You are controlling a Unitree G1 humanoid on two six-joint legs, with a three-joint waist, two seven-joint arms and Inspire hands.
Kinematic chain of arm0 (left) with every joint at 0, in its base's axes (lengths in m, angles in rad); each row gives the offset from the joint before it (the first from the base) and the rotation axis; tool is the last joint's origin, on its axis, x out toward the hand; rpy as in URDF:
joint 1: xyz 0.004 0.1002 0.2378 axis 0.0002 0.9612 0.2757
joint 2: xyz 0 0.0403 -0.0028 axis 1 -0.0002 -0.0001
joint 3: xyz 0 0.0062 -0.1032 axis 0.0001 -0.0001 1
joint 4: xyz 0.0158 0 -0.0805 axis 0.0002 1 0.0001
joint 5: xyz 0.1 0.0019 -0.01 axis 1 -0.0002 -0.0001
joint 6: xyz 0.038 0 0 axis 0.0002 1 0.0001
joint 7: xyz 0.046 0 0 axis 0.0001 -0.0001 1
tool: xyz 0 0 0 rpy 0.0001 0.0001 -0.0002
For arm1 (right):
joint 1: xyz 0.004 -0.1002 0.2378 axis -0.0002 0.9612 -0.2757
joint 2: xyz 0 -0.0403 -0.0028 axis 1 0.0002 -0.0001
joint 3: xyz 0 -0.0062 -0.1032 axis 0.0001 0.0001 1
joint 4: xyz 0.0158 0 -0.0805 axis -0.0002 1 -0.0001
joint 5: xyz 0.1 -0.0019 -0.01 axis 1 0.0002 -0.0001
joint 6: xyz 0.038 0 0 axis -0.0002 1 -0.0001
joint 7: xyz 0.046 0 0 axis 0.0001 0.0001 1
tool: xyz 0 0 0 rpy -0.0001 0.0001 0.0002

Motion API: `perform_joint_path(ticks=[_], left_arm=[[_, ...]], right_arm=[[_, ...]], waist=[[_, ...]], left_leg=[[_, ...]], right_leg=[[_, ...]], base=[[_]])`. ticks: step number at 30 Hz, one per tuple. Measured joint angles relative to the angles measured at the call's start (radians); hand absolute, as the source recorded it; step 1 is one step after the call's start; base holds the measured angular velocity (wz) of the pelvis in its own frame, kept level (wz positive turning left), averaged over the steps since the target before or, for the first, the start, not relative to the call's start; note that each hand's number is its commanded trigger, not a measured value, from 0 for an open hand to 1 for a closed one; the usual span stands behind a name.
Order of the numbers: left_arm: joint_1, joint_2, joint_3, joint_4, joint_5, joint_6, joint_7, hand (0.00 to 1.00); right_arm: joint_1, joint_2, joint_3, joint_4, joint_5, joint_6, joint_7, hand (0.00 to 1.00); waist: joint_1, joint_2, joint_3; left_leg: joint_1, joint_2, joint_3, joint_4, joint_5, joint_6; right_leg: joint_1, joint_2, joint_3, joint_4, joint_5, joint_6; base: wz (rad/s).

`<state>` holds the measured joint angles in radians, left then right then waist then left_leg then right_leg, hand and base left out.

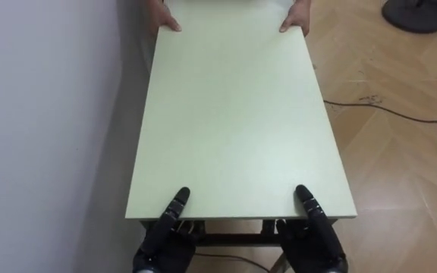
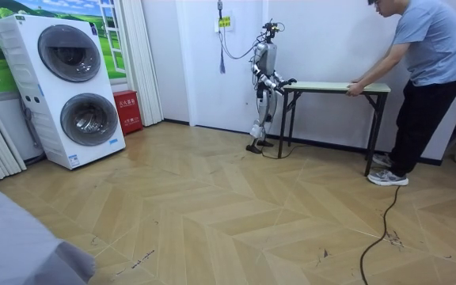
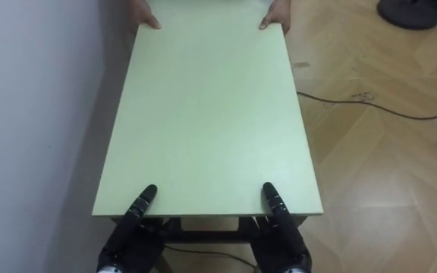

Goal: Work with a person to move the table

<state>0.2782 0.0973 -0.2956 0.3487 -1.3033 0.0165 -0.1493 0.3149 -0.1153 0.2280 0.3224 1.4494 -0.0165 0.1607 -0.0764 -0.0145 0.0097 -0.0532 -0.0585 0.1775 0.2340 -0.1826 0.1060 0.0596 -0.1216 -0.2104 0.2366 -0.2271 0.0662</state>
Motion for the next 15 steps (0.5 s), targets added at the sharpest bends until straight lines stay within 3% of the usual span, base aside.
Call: perform_joint_path(ticks=[12,15], left_arm=[[-0.013,-0.003,0.029,0.142,0.045,0.007,-0.107,1.00],[-0.017,-0.010,0.048,0.158,0.063,0.010,-0.110,1.00]], right_arm=[[-0.051,0.036,-0.031,0.164,-0.046,0.020,0.111,1.00],[-0.072,0.053,-0.050,0.202,-0.066,0.036,0.118,1.00]], waist=[[-0.001,-0.004,-0.0015],[-0.001,-0.004,-0.0014]], left_leg=[[0.051,0.001,0.006,-0.030,0.000,-0.005],[0.058,0.012,0.005,-0.028,-0.003,-0.011]], right_leg=[[0.043,0.007,0.013,-0.018,0.003,0.000],[0.047,0.018,0.015,-0.019,0.017,-0.005]], base=[[-0.04],[-0.05]])
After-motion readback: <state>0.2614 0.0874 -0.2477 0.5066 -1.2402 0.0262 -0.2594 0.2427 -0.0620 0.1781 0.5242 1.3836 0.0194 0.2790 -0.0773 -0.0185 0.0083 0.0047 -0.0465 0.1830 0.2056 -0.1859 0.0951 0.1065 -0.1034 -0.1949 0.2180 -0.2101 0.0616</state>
